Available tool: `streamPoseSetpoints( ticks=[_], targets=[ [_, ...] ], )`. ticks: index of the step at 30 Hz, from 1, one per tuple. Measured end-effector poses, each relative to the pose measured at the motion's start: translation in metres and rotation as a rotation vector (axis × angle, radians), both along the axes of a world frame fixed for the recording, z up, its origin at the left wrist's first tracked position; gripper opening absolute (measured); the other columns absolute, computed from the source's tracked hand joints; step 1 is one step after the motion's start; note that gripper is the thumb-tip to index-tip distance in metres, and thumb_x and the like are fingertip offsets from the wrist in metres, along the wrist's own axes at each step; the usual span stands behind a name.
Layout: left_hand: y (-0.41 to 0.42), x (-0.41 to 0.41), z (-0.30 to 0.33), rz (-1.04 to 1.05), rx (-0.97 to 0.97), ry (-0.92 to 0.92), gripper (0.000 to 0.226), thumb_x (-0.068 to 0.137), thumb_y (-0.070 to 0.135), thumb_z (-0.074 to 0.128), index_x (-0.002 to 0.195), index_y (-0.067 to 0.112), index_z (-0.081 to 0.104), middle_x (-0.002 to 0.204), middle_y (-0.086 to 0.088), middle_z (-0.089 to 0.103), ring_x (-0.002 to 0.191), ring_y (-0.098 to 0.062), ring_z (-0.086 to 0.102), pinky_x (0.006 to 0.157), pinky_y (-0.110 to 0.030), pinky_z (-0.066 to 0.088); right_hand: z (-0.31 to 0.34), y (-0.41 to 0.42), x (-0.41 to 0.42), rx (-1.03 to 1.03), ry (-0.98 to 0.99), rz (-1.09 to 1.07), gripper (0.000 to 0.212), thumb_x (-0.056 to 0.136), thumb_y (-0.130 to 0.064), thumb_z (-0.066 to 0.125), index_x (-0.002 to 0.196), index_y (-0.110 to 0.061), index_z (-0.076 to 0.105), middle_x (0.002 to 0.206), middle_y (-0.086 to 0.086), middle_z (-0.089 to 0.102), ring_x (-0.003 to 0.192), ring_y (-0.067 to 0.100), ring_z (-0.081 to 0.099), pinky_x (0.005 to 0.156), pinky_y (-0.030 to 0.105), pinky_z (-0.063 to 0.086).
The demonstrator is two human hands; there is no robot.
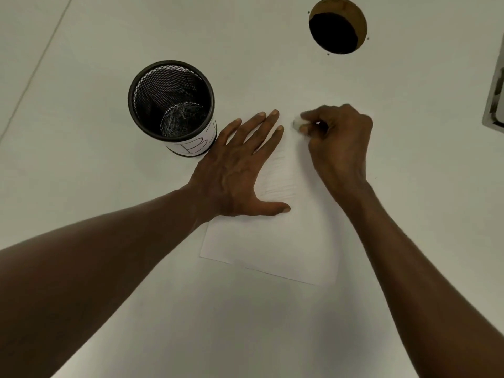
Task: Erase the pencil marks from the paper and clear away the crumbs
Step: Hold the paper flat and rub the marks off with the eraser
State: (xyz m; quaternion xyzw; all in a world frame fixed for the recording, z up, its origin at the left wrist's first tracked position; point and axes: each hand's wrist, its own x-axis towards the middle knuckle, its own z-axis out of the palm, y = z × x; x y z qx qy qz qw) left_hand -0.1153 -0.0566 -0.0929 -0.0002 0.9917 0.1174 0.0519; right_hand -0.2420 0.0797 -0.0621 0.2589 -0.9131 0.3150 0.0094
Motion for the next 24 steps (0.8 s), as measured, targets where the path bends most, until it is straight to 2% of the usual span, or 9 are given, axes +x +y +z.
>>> streamPoseSetpoints(
  ticks=[5, 11, 15, 16, 19, 21, 24],
  targets=[
    [0.000, 0.001, -0.002, 0.007, 0.001, 0.004, 0.129, 0.071, 0.098, 0.037, 0.163, 0.010, 0.016, 0.173, -0.007, 0.002, 0.160, -0.024, 0.005, 0.128, -0.047, 0.008, 0.007, 0.027, 0.049, 0.006, -0.066, 0.029, 0.018, 0.082, 0.003, 0.071, 0.091, -0.010, 0.078, 0.084, 0.000, 0.074, 0.076, 0.018, 0.066, 0.070, 0.036, 0.056],
    [0.000, 0.001, 0.000, 0.010, 0.004, -0.004, 0.131, 0.071, 0.099, 0.035, 0.163, 0.008, 0.015, 0.173, -0.007, 0.001, 0.160, -0.024, 0.004, 0.128, -0.046, 0.007, -0.001, -0.002, 0.002, -0.031, -0.021, -0.021, 0.021, 0.080, 0.002, 0.065, 0.092, -0.010, 0.078, 0.085, 0.002, 0.074, 0.077, 0.018, 0.066, 0.071, 0.039, 0.056],
    [-0.001, 0.001, 0.000, 0.022, 0.009, 0.000, 0.132, 0.070, 0.098, 0.037, 0.162, 0.005, 0.017, 0.173, -0.007, 0.002, 0.159, -0.023, 0.005, 0.128, -0.046, 0.009, 0.005, 0.023, 0.053, 0.016, -0.040, 0.051, 0.016, 0.082, 0.001, 0.072, 0.090, -0.011, 0.078, 0.084, 0.000, 0.074, 0.076, 0.015, 0.066, 0.072, 0.021, 0.051],
    [-0.001, 0.001, 0.001, 0.024, 0.010, 0.003, 0.132, 0.070, 0.098, 0.037, 0.162, 0.005, 0.018, 0.173, -0.007, 0.003, 0.159, -0.023, 0.006, 0.128, -0.046, 0.009, 0.005, 0.023, 0.053, 0.000, -0.061, 0.049, 0.017, 0.081, 0.001, 0.072, 0.091, -0.012, 0.078, 0.085, 0.000, 0.075, 0.077, 0.015, 0.066, 0.074, 0.022, 0.052],
    [0.001, 0.000, 0.001, 0.014, 0.008, -0.002, 0.133, 0.069, 0.099, 0.036, 0.162, 0.005, 0.017, 0.173, -0.007, 0.004, 0.159, -0.024, 0.007, 0.128, -0.046, 0.009, 0.000, 0.003, 0.016, -0.002, -0.034, -0.035, 0.016, 0.083, -0.002, 0.070, 0.093, -0.012, 0.078, 0.086, 0.001, 0.075, 0.078, 0.017, 0.067, 0.074, 0.035, 0.056],
    [0.001, 0.000, 0.001, 0.011, 0.011, -0.008, 0.134, 0.069, 0.100, 0.035, 0.162, 0.006, 0.016, 0.173, -0.007, 0.003, 0.159, -0.024, 0.006, 0.128, -0.046, 0.008, -0.001, -0.003, 0.008, 0.005, -0.007, -0.027, 0.016, 0.083, -0.002, 0.069, 0.092, -0.011, 0.078, 0.086, 0.001, 0.075, 0.078, 0.018, 0.067, 0.073, 0.037, 0.056],
    [-0.001, 0.000, 0.000, 0.018, 0.004, -0.014, 0.136, 0.067, 0.101, 0.034, 0.162, 0.006, 0.015, 0.173, -0.007, 0.001, 0.160, -0.023, 0.004, 0.129, -0.045, 0.006, 0.005, 0.026, 0.054, 0.094, -0.007, 0.016, 0.016, 0.082, -0.001, 0.071, 0.092, -0.012, 0.078, 0.085, 0.000, 0.075, 0.077, 0.019, 0.065, 0.074, 0.024, 0.048]
  ],
)
